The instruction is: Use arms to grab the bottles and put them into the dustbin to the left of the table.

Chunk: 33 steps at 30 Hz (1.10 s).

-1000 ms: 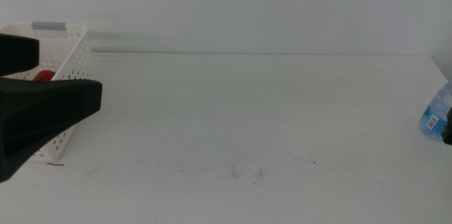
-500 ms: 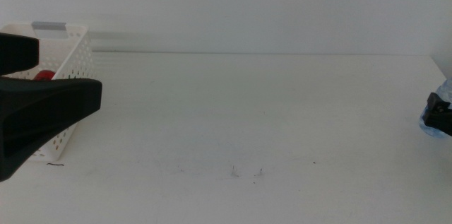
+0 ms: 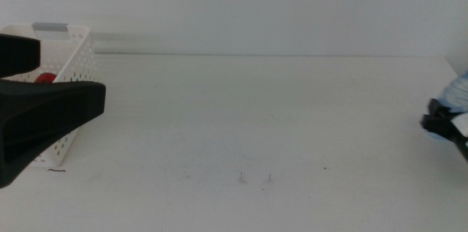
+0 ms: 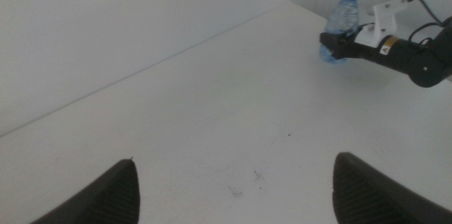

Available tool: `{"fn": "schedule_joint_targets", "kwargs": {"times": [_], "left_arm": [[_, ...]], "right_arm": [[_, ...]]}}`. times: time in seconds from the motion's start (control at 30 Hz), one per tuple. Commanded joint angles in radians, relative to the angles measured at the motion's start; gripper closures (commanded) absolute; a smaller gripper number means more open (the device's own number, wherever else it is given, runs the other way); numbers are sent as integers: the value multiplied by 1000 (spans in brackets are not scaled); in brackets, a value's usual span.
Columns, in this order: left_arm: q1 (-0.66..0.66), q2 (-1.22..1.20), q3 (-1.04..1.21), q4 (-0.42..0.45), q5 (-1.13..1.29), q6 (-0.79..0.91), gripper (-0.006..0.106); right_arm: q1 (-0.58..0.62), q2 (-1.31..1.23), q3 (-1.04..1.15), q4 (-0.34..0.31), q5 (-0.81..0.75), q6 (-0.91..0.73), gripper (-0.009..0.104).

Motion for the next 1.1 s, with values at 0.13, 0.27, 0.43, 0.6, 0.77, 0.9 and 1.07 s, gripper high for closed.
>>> {"fn": "schedule_joint_targets", "kwargs": {"times": [0.13, 0.27, 0.43, 0.6, 0.77, 0.9, 1.07], "left_arm": [[-7, -5, 1, 1, -13, -3, 7], [-7, -5, 1, 1, -13, -3, 7], [-7, -5, 1, 1, -13, -5, 7], [-7, -5, 1, 1, -13, -5, 7], [-7, -5, 1, 1, -13, -5, 7], [-7, -5, 1, 1, -13, -5, 7], [-7, -5, 1, 1, -13, -5, 7]], "right_arm": [[274, -100, -62, 11, 72, 68, 97], [502, -71, -281, 11, 246, 68, 97], [685, 66, -600, -23, 505, 59, 97], [795, 187, -802, -51, 599, 60, 97], [824, 254, -841, -51, 587, 60, 97], [832, 275, -841, -54, 601, 60, 97], [833, 241, -841, -62, 788, 70, 75]]}}
